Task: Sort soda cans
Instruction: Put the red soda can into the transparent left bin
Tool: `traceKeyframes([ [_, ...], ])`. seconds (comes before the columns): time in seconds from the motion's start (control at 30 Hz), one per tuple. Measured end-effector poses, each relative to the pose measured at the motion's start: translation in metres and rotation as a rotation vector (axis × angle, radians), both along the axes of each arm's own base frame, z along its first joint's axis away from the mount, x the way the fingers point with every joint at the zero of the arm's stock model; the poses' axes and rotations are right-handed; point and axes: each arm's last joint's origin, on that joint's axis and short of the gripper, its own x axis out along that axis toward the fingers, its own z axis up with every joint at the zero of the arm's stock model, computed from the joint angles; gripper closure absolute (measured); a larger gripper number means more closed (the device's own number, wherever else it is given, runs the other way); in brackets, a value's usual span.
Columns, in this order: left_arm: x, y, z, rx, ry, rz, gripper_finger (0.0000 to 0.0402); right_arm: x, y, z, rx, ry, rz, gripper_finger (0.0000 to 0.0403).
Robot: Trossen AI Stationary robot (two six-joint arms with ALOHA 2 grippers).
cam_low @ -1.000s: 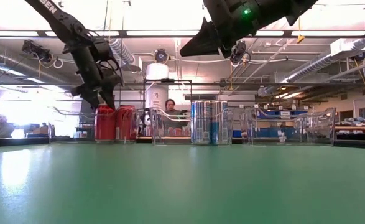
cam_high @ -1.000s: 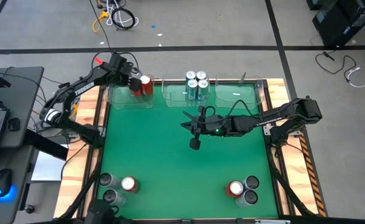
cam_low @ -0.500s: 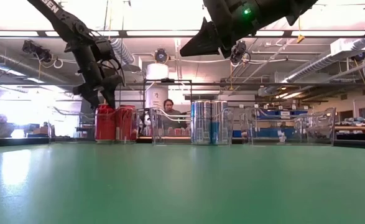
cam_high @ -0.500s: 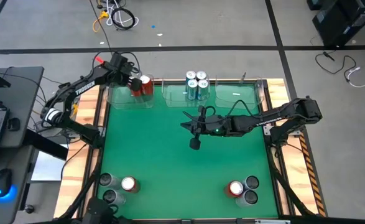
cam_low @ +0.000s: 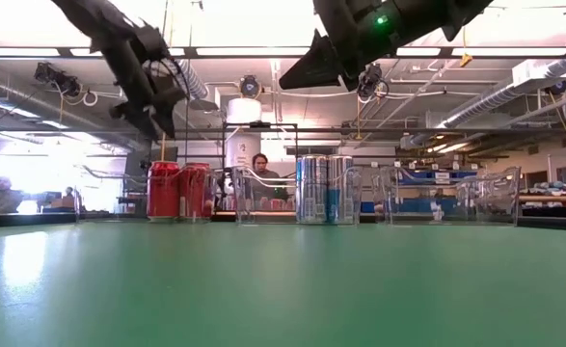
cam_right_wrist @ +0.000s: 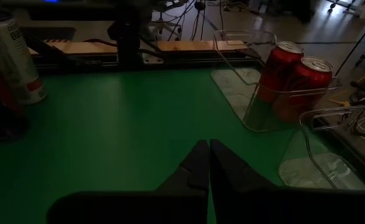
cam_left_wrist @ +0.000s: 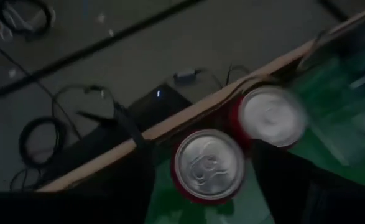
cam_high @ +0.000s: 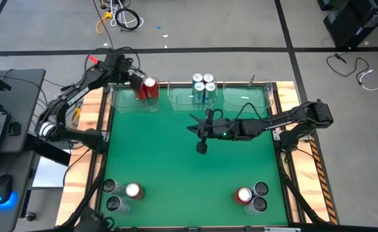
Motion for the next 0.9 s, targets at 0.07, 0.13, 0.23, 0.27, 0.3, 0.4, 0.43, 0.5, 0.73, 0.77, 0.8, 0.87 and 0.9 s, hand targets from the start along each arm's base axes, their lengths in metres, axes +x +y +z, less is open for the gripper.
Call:
traceKeyframes([
  [0.07, -0.002, -0.011, 0.009, 0.037, -0.027, -0.02, 0.0174, 0.0, -0.001, 0.001, 0.001, -0.007, -0.002, 0.0402],
  [0.13, -0.002, -0.024, 0.017, 0.068, -0.062, -0.06, 0.0208, 0.001, -0.002, 0.002, 0.002, -0.024, -0.005, 0.0402],
  [0.23, -0.001, -0.048, 0.029, 0.099, -0.137, -0.168, 0.0259, 0.002, -0.004, 0.004, 0.011, -0.044, 0.01, 0.0402],
  [0.27, 0.0, -0.056, 0.032, 0.102, -0.165, -0.215, 0.0274, 0.002, -0.005, 0.004, 0.016, -0.046, 0.018, 0.0402],
  [0.3, 0.001, -0.066, 0.035, 0.101, -0.195, -0.268, 0.029, 0.002, -0.005, 0.004, 0.02, -0.049, 0.028, 0.0402],
  [0.4, 0.002, -0.093, 0.045, 0.094, -0.279, -0.433, 0.0331, 0.002, -0.006, 0.005, 0.025, -0.051, 0.039, 0.0402],
  [0.43, 0.003, -0.102, 0.047, 0.093, -0.299, -0.485, 0.0344, 0.002, -0.006, 0.005, 0.025, -0.051, 0.039, 0.0402],
  [0.5, 0.004, -0.119, 0.051, 0.101, -0.333, -0.578, 0.0368, 0.002, -0.006, 0.005, 0.026, -0.051, 0.04, 0.0401],
  [0.73, 0.017, -0.152, 0.056, -0.022, -0.463, -0.782, 0.0392, 0.002, -0.006, 0.005, 0.026, -0.051, 0.04, 0.0402],
  [0.77, 0.021, -0.153, 0.055, -0.037, -0.465, -0.804, 0.0388, 0.002, -0.006, 0.005, 0.026, -0.051, 0.04, 0.0402],
  [0.8, 0.025, -0.154, 0.053, -0.055, -0.464, -0.823, 0.0386, 0.002, -0.006, 0.005, 0.026, -0.051, 0.04, 0.0402],
  [0.87, 0.033, -0.157, 0.048, -0.085, -0.43, -0.896, 0.0384, 0.002, -0.006, 0.005, 0.026, -0.051, 0.04, 0.0401],
  [0.9, 0.037, -0.16, 0.045, -0.096, -0.407, -0.949, 0.0384, 0.002, -0.006, 0.005, 0.026, -0.051, 0.04, 0.04],
])
